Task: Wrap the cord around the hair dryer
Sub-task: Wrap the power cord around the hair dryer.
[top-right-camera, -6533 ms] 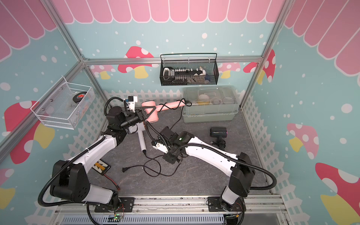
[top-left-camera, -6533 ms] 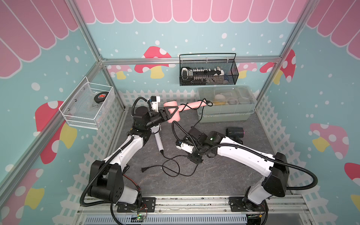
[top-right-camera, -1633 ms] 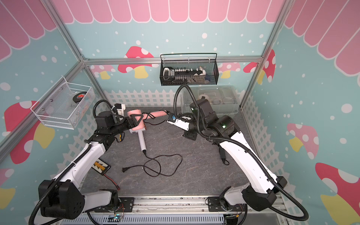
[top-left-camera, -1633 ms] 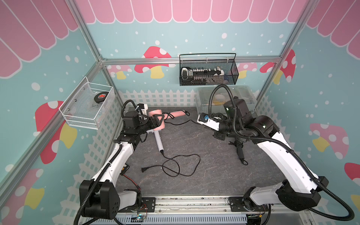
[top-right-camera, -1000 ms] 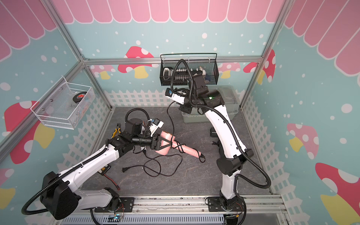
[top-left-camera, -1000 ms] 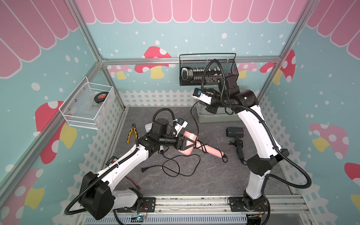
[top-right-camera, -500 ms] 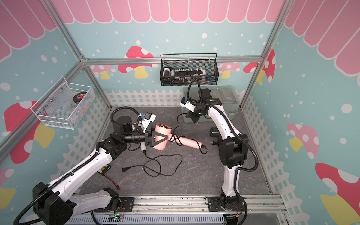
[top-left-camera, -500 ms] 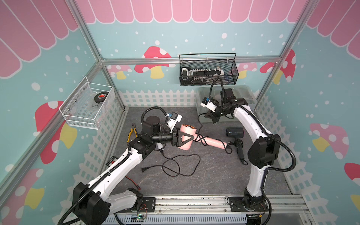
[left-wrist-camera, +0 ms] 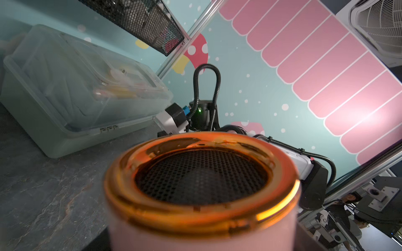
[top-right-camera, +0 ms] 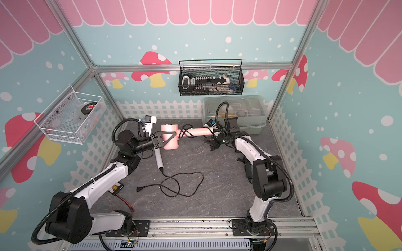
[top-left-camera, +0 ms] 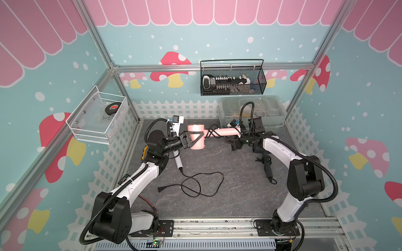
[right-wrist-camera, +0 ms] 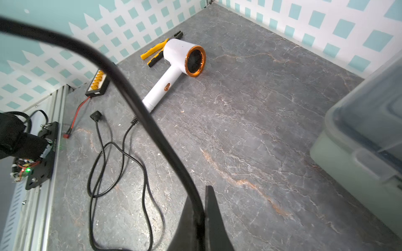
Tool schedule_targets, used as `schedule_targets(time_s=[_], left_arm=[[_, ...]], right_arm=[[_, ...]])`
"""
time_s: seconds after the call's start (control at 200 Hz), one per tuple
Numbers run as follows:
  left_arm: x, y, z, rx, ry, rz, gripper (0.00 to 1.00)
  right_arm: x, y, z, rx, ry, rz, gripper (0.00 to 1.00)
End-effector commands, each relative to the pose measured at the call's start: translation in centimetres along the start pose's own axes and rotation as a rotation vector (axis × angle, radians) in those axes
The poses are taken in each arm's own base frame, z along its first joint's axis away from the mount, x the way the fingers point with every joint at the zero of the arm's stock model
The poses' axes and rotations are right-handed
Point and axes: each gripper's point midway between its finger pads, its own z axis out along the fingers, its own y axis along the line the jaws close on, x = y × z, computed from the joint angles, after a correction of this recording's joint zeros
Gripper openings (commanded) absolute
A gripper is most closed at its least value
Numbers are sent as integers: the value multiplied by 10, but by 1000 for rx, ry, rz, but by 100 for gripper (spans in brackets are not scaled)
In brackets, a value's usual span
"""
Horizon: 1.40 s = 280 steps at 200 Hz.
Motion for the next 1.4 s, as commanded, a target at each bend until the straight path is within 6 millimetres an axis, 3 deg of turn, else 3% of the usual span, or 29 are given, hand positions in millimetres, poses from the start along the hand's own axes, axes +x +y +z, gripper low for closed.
schedule_targets(time_s=[0.0,0.1,0.29,0.45,0.665,0.865,1.01,1.131,1.276,1.396], left_arm=[[-39,-23,-8,88,-158,48,0],[-46,-13,-7,79,-199,22,0],[-57,3,-3,49,-256,4,0],[-55,41,-8,-155,-258,-1,0],[-64,79,-32,-303,-318,-39,0],[-62,98,-42,-396,-312,-37,0],[-54,105,-43,-495,-232,13,0],[-38,103,-35,-565,-110,65,0],[-4,92,-13,-567,89,122,0],[33,76,2,-510,226,135,0]], right_arm=[[-18,14,-5,-20,-117,-4,0],[-7,27,0,-23,-108,16,0],[5,69,27,-49,-31,-33,0],[20,101,42,-28,56,-93,0],[53,134,44,12,211,-177,0],[57,158,36,39,304,-261,0],[49,169,24,64,385,-352,0],[25,174,5,98,424,-435,0],[-10,169,-19,173,439,-563,0],[-32,149,-28,271,469,-680,0]])
